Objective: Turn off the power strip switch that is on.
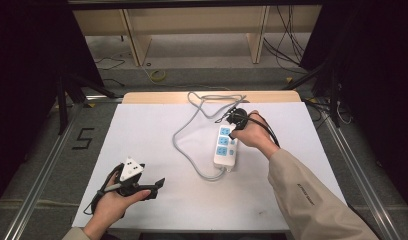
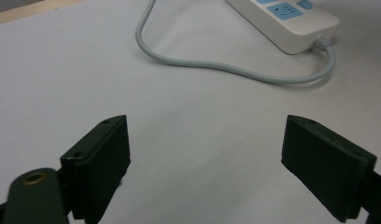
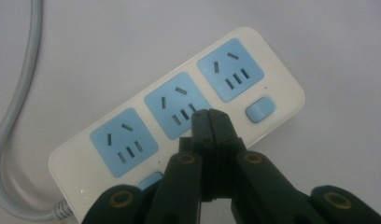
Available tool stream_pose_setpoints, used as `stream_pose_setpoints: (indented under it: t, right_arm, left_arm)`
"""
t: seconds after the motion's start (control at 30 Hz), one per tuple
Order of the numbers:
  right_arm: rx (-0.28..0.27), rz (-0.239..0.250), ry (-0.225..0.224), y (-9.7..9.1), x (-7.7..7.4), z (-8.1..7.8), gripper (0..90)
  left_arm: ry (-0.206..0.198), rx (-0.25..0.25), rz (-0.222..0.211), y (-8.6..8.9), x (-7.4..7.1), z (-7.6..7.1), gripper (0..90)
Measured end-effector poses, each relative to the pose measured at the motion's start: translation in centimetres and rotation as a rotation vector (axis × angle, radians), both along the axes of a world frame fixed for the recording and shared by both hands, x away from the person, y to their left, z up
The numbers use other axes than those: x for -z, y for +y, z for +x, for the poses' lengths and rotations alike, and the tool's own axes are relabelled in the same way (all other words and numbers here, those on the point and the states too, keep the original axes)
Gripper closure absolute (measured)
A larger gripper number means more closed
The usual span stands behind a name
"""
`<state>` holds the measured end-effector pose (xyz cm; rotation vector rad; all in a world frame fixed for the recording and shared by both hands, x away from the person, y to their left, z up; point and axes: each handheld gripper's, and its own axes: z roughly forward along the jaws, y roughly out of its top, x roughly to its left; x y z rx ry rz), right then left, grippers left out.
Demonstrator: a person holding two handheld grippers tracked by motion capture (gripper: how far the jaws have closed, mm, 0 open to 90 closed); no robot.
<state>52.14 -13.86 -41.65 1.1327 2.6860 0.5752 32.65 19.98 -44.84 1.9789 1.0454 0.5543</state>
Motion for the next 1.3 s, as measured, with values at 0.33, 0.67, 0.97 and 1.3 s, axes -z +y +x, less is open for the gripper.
stream_pose_setpoints:
  t: [0.33,0.67,0.97,1.3]
  right_arm:
    - [-0.002,-0.010,0.005,0.2,0.3,0.1,90.0]
    - [0.000,-0.016,0.015,0.5,0.5,0.2,90.0]
    - [0.008,-0.035,0.033,0.6,0.7,0.5,90.0]
    - [0.013,-0.058,0.059,0.6,1.0,0.6,90.0]
  left_arm:
    - [0.002,0.004,0.004,0.0,0.0,0.0,15.1]
    - [0.001,0.005,0.002,0.0,0.0,0.0,15.1]
    - [0.001,0.005,0.002,0.0,0.0,0.0,15.1]
    - [0.000,0.005,0.002,0.0,0.0,0.0,15.2]
